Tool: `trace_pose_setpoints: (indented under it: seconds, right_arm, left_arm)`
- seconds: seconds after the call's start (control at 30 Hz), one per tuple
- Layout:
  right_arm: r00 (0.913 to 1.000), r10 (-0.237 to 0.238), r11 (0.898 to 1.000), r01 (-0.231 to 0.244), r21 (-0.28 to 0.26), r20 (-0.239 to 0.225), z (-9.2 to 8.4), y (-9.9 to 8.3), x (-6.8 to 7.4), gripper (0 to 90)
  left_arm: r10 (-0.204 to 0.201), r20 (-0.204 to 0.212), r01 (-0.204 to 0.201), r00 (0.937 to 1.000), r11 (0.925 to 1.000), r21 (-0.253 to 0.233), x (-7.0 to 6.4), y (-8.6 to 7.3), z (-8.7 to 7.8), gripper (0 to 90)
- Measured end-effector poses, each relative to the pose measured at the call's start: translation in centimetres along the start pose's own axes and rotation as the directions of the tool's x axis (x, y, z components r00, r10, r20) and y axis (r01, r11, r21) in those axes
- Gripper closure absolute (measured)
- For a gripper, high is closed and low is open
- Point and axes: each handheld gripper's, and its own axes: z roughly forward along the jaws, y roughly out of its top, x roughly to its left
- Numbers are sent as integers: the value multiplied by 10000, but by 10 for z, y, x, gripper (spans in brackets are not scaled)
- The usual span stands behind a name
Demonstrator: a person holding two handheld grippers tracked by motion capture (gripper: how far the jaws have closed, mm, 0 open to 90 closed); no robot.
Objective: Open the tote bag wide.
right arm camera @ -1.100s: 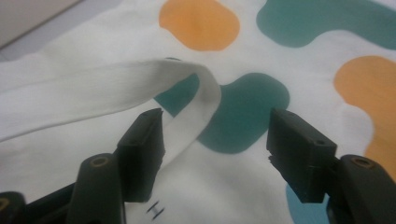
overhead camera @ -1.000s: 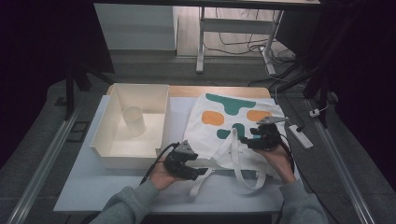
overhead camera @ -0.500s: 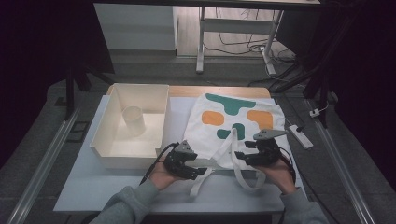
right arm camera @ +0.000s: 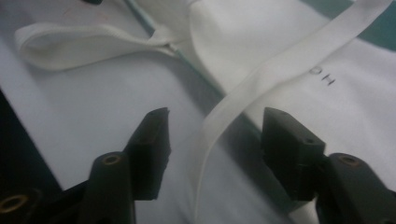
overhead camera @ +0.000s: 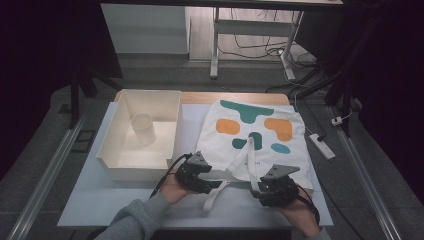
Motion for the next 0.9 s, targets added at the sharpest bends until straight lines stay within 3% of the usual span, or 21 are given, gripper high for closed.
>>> trace_pose_setpoints:
  seconds: [0.13, 0.27, 0.3, 0.43, 0.47, 0.57, 0.7, 0.9]
  right_arm:
    - [9999, 30, 9998, -26, 213, -169, 0, -7, 1, 524]
    - [9991, 83, 9991, -65, 421, -422, 4, -10, -3, 842]
    - [9989, 19, 9993, -1, 361, -477, 3, -10, -3, 875]
    - [9997, -258, 9992, 257, -298, -23, -9, -4, -3, 881]
    - [9982, -359, 9953, 400, -879, 470, -19, 2, -5, 881]
    - [9960, -326, 9912, 429, -1253, 827, -26, 7, -9, 881]
    - [9895, -82, 9837, 340, -1763, 1446, -35, 17, -29, 882]
    - [9837, 454, 9810, -109, -1939, 1742, -31, 27, -69, 882]
  left_arm:
    - [20, 9, -20, 10000, 10000, -17, -1, 0, 0, 319]
    - [36, 1, -36, 10000, 10000, 24, -1, 0, 1, 319]
    - [32, -3, -32, 10000, 10000, 14, -1, 0, 0, 318]
    - [29, -12, -29, 10000, 10000, -38, 0, 0, 0, 319]
    - [29, -6, -29, 10000, 10000, -35, 0, 1, 0, 320]
    - [42, -7, -42, 10000, 10000, -17, 1, 1, 0, 321]
    - [49, -13, -49, 10000, 10000, -40, -1, 1, 1, 321]
    - [104, -8, -104, 9999, 9999, -28, -1, 1, 2, 323]
